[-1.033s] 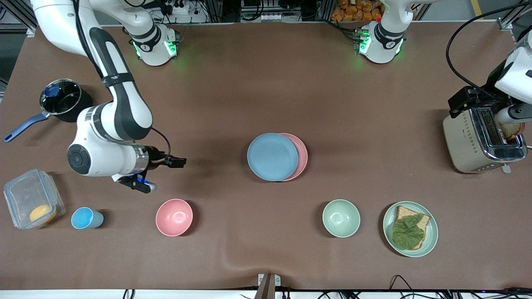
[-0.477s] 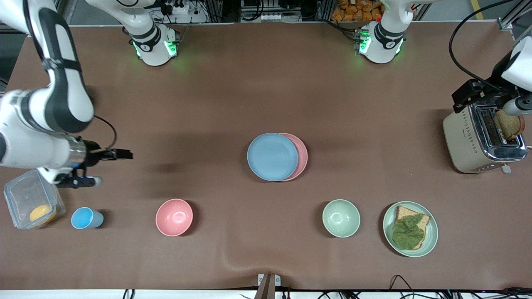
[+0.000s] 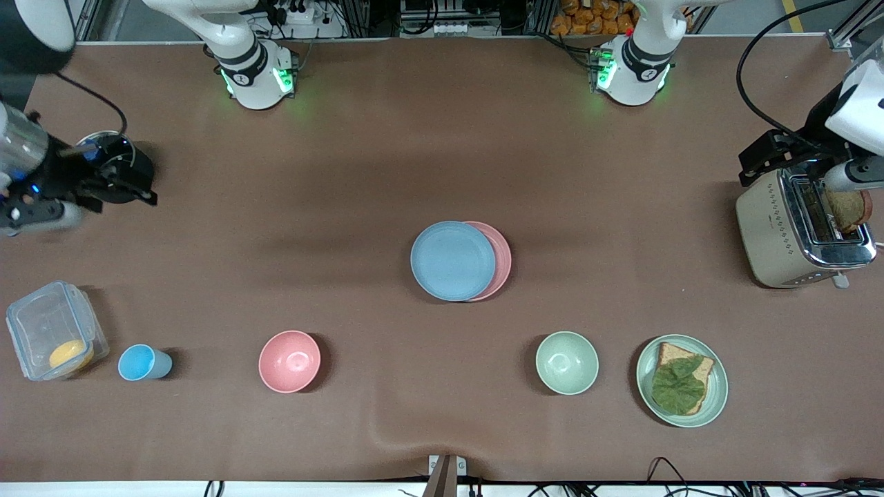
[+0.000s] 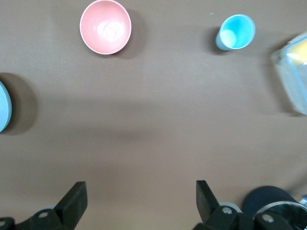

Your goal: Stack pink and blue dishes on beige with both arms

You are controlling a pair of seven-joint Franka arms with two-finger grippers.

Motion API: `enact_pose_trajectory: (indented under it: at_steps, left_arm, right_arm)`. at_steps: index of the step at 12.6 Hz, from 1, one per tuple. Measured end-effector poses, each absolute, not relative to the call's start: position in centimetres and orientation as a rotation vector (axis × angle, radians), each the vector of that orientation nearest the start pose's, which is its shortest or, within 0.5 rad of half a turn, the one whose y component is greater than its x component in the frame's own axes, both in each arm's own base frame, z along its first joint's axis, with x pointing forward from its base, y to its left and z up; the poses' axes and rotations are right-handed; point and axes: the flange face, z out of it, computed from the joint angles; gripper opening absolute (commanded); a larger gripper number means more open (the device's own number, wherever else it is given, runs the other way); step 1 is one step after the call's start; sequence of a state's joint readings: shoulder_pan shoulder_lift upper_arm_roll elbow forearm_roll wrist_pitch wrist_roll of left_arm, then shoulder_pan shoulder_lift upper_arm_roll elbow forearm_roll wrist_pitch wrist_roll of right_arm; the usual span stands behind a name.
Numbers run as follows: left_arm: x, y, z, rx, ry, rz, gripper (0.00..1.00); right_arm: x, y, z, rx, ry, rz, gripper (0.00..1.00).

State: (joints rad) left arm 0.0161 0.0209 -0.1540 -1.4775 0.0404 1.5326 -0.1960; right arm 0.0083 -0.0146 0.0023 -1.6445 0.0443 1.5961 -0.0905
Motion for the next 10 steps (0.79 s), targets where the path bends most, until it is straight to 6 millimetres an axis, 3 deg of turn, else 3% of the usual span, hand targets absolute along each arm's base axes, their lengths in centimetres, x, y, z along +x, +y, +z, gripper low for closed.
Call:
enact_pose_trajectory:
  at_steps: [2,10]
  left_arm:
    - [55.28,-7.09,65.31,-3.108,-0.095,-0.057,1.00]
    - [54.88,-6.96,64.57,-3.100,-0.092,0.029,1.00]
  right_arm:
    - [54.14,0.62,61.40,-3.127,-0.156,0.021,1.00]
    - [53.77,0.18,60.91,-3.137,-0.116,0.075,1.00]
